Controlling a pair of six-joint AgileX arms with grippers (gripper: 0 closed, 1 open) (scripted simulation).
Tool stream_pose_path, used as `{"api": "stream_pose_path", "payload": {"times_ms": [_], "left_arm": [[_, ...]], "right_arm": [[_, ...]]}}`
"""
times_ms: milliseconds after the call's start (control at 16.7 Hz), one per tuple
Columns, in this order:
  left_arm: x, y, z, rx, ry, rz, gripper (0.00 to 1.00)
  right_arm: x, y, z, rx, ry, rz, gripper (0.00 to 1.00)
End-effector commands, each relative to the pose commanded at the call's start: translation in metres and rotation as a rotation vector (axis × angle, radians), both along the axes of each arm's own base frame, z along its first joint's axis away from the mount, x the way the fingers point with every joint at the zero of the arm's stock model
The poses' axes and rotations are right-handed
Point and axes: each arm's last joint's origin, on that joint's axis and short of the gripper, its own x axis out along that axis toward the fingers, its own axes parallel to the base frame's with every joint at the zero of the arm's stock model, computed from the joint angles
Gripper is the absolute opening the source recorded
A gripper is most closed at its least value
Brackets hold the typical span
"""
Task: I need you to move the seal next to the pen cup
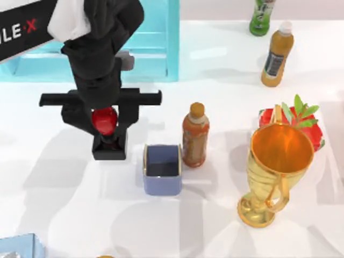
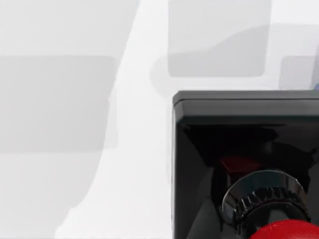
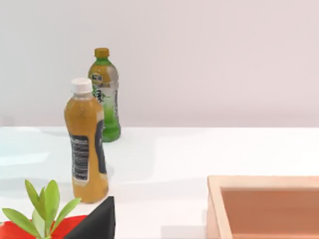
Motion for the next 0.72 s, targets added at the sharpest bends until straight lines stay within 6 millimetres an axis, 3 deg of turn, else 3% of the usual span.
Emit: {"api": "stream_pose_path", "payload": {"times_ms": [300,720], "left_arm": [[0.0,0.001,0.0,-0.002,-0.002,0.001,0.0],[0.0,-0.001,-0.016,0.0,0.0,0.0,0.0]], "right_arm": [[0.0,0.0,0.0,0.0,0.0,0.0,1.0],[0.0,0.0,0.0,0.0,0.0,0.0,1.0]]}}
